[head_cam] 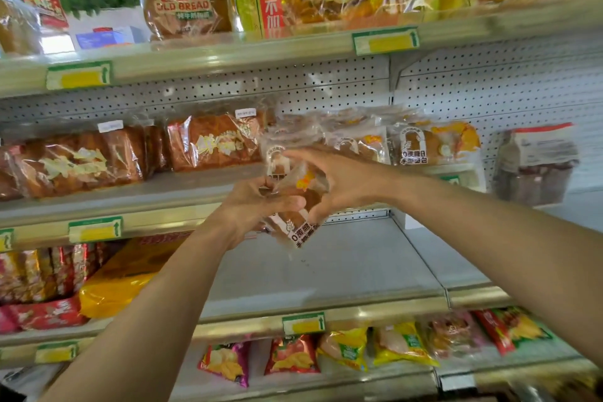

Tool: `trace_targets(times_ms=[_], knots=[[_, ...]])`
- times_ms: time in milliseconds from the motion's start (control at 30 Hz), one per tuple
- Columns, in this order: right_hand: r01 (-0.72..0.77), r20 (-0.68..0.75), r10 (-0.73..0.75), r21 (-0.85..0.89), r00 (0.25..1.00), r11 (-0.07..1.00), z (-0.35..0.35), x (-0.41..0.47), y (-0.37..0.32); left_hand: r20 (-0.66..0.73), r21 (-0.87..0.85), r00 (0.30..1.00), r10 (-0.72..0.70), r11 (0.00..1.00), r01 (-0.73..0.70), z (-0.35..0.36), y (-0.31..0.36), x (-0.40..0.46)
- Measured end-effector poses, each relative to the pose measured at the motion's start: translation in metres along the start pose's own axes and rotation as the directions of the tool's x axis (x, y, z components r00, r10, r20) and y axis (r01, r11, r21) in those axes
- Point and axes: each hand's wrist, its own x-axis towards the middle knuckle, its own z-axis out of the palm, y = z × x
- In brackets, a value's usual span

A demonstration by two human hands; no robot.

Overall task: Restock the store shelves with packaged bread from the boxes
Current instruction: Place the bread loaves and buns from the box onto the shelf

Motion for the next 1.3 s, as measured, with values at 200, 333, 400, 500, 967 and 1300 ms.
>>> trace_targets(times_ms=[200,333,400,500,967,1300], knots=[[-0.057,-0.057,0.06,0.066,0.997,0.996,-0.007,-0.032,0.036,0.086,0.045,0.994,0.068,0.996,-0.072,0.039,0.023,0.004],[-0.12,-0.123,0.141,0.164,0.982,0.979,-0.021,-0.053,0.06,0.151,0.029,0.98,0.127,0.991,-0.133,0.062,0.043,0.014],[-0.166,-0.149,0.193,0.177,0.97,0.97,-0.029,-0.061,0.072,0.17,0.013,0.974,0.151,0.988,-0.155,0.073,0.052,0.024],[-0.228,-0.192,0.268,0.206,0.944,0.951,-0.043,-0.073,0.085,0.207,-0.011,0.956,0.21,0.977,-0.212,0.093,0.068,0.038],[-0.366,-0.464,0.535,0.408,0.706,0.837,-0.095,-0.101,0.146,0.214,0.559,0.877,0.431,0.682,-0.471,0.09,0.094,0.132],[-0.48,-0.319,0.577,0.336,0.752,0.811,-0.12,-0.11,0.156,0.433,0.778,0.786,0.442,0.258,-0.573,0.159,0.114,0.173]])
